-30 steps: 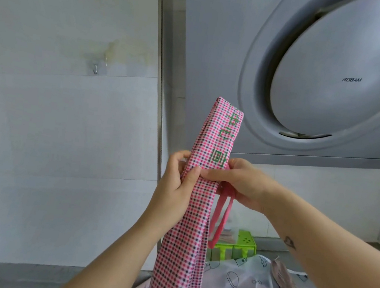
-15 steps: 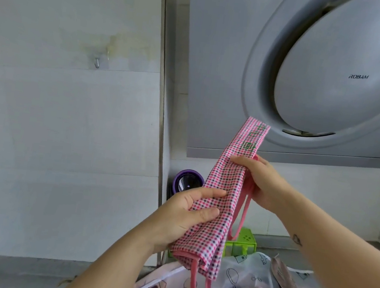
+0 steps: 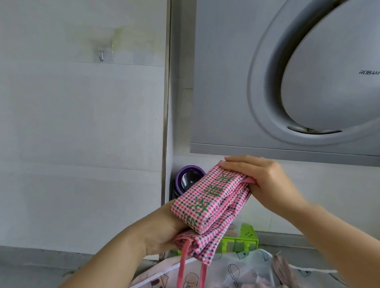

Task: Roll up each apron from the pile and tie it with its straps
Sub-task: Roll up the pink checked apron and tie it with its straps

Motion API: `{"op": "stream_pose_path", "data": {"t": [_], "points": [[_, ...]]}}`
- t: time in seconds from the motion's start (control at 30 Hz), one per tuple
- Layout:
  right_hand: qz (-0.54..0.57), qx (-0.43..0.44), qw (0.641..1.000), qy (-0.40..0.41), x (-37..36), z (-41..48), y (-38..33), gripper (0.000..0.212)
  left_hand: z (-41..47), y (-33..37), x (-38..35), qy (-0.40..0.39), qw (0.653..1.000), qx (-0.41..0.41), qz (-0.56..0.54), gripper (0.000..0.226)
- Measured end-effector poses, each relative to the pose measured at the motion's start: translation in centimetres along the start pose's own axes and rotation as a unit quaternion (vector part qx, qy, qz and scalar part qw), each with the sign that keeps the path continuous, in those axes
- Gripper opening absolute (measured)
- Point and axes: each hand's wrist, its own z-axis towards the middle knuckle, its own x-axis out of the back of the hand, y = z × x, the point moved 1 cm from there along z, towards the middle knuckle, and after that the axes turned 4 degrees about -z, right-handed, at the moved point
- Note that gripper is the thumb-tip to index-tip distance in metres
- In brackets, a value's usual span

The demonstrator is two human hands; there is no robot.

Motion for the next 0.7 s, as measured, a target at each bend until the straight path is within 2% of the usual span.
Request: {"op": "stream_pose_path", "data": {"t": [0.1, 0.2, 0.27, 0.33, 0.37, 0.43, 0.47, 0.53, 0.57, 0.6, 0.7], "points": [[0.014, 0.005, 1.000, 0.017, 0.5, 0.1, -0.4, 0.041, -0.2, -0.1, 0.1, 0.001, 0.997, 0.024, -0.080, 0.025], [0.008, 0.004, 1.000, 0.013, 0.6, 0.3, -0.6, 0.043, 0.0, 0.1, 0.3, -0.002, 0.987, 0.061, -0.149, 0.058], [-0.014, 0.023, 1.000, 0.015, 0.7, 0.3, -0.8, 0.041, 0.2, 0.2, 0.6, 0.002, 0.992, 0.062, -0.109, 0.072], [-0.049, 0.052, 0.997, 0.023, 0.8, 0.2, -0.9, 0.037, 0.4, 0.1, 0.5, -0.003, 0.997, 0.059, -0.040, 0.062], [-0.042, 0.038, 0.998, 0.030, 0.8, 0.2, -0.9, 0.038, 0.4, 0.0, 0.4, -0.008, 0.998, 0.054, -0.009, 0.052], [0.053, -0.082, 0.995, 0.037, 0.7, 0.5, -0.8, 0.055, 0.5, -0.2, 0.5, -0.009, 0.999, 0.045, 0.013, 0.044], [0.132, -0.160, 0.978, 0.034, 0.6, 0.7, -0.7, 0.061, 0.5, -0.3, 0.5, -0.007, 0.999, 0.038, 0.006, 0.041], [0.304, -0.276, 0.911, -0.039, 0.3, 0.7, -0.6, 0.050, 0.6, -0.5, 0.6, -0.005, 1.000, 0.021, -0.006, 0.035], [0.332, -0.297, 0.892, -0.072, 0.2, 0.7, -0.2, 0.040, 0.6, -0.5, 0.7, -0.009, 1.000, 0.015, -0.009, 0.033], [0.334, -0.304, 0.888, -0.087, 0.1, 0.8, 0.1, 0.036, 0.5, -0.5, 0.5, -0.016, 1.000, 0.014, -0.009, 0.031], [0.301, -0.298, 0.905, -0.031, 0.0, 1.1, 0.3, 0.033, 0.5, -0.5, 0.2, -0.026, 1.000, 0.004, -0.016, 0.030]]}}
